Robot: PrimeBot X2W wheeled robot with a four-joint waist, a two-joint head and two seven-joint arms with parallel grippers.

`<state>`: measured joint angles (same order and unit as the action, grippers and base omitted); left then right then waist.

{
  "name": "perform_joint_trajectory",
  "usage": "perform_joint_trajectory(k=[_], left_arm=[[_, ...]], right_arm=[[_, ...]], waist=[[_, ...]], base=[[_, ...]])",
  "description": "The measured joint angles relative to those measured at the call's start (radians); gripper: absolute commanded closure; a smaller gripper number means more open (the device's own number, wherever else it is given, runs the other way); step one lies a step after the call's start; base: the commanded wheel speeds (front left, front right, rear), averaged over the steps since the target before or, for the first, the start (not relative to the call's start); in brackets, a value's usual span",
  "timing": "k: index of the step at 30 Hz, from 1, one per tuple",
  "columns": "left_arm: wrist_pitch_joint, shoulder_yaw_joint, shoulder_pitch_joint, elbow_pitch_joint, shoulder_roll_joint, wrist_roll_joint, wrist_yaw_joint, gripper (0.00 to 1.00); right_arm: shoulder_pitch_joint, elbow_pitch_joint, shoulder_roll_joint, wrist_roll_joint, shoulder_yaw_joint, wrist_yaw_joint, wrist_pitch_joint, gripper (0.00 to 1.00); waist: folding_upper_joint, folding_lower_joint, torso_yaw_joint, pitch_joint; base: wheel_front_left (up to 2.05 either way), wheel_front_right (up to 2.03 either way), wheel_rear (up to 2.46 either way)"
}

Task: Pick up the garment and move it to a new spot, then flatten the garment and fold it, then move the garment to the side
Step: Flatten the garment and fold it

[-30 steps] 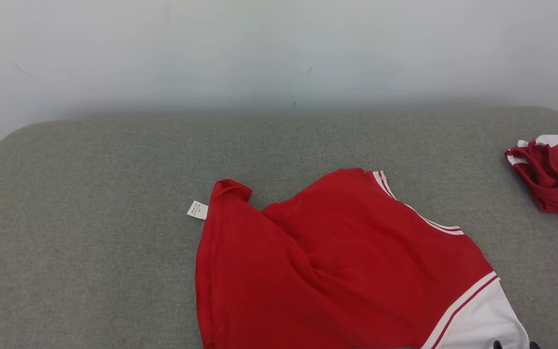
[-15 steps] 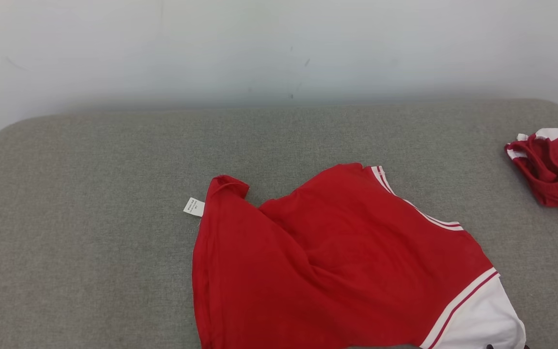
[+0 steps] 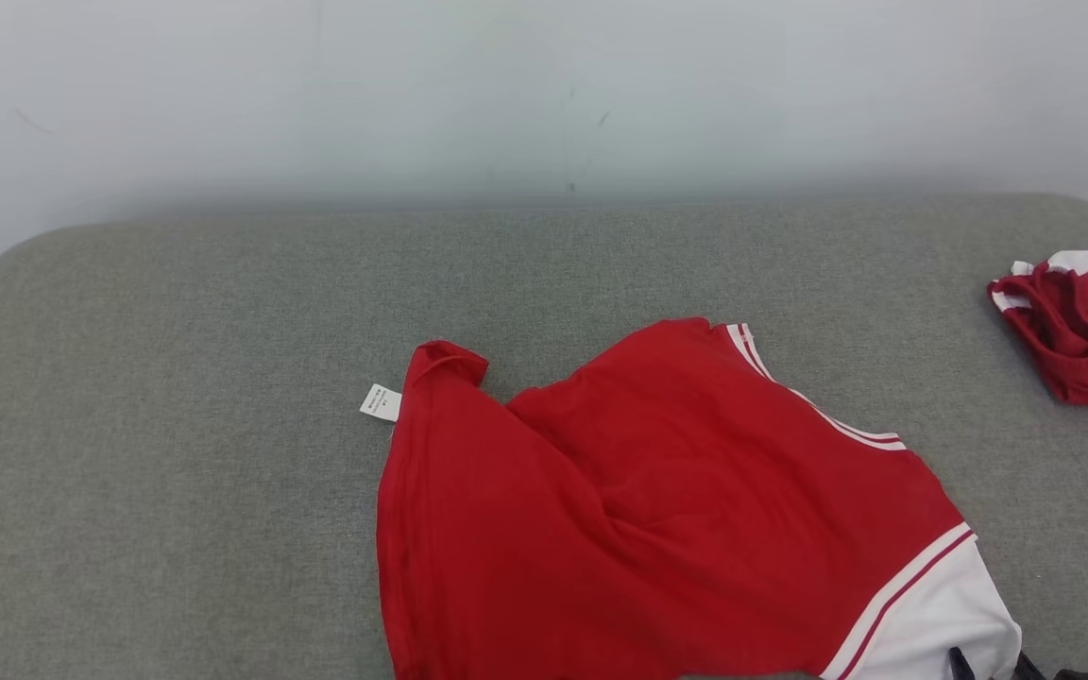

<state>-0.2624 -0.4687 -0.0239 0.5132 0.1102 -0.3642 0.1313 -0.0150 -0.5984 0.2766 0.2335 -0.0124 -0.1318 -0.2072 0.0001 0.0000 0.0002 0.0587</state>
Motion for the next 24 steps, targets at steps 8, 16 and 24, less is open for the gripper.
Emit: perform_joint_trajectory(k=[8, 16, 24], left_arm=[[0.000, -0.007, 0.000, -0.005, 0.004, -0.015, 0.000, 1.00], [0.000, 0.077, 0.019, -0.155, 0.024, -0.005, 0.000, 1.00], [0.038, 0.073, -0.173, -0.269, 0.155, 0.019, 0.000, 1.00]], right_arm=[[0.024, -0.010, 0.024, 0.031, -0.049, 0.000, -0.018, 1.00], [-0.005, 0.169, 0.032, 0.098, -0.100, 0.000, -0.041, 1.00], [0.151, 0.330, 0.052, 0.138, -0.145, 0.000, 0.023, 1.00]], waist=[[0.0000, 0.0000, 0.002, -0.009], [0.0000, 0.0000, -0.003, -0.016], [0.0000, 0.0000, -0.017, 0.013]], base=[[0.00, 0.00, 0.00], [0.00, 0.00, 0.00], [0.00, 0.00, 0.00]])
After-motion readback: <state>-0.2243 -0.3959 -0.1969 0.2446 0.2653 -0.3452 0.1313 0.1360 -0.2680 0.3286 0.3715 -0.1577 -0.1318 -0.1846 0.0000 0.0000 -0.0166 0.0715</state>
